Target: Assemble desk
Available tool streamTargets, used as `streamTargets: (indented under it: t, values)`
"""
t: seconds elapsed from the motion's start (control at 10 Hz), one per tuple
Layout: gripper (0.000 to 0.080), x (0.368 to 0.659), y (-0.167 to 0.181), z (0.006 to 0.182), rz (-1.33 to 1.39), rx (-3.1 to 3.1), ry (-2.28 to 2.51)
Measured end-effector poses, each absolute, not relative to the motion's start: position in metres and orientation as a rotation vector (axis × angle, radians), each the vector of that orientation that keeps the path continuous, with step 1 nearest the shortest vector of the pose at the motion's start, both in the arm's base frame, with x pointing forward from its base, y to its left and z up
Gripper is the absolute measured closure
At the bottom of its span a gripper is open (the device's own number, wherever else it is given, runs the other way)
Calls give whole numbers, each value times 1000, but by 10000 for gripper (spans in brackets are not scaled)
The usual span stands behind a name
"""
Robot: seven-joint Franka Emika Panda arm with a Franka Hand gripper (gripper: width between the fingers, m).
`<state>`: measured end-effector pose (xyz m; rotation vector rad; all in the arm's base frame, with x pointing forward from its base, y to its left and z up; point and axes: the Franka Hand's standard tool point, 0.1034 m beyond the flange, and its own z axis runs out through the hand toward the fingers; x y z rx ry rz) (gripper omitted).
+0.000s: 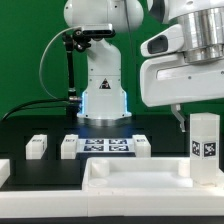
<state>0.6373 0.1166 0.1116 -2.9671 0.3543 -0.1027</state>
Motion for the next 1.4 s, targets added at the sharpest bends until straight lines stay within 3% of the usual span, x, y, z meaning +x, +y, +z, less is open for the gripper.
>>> streamTargets:
  t: [0.3,0.7,0.8,0.9,1.0,1.4]
  values:
    - [150,647,105,111,-144,-3007,-229]
    - [198,648,106,111,-153,-3010,-248]
    - [376,648,106,111,-151,-3012,-205]
    - [376,648,106,111,-145,-3013,-103]
    - [507,648,102,111,-138,-3015,12]
    - [507,646,98,109,-109,-2895,793]
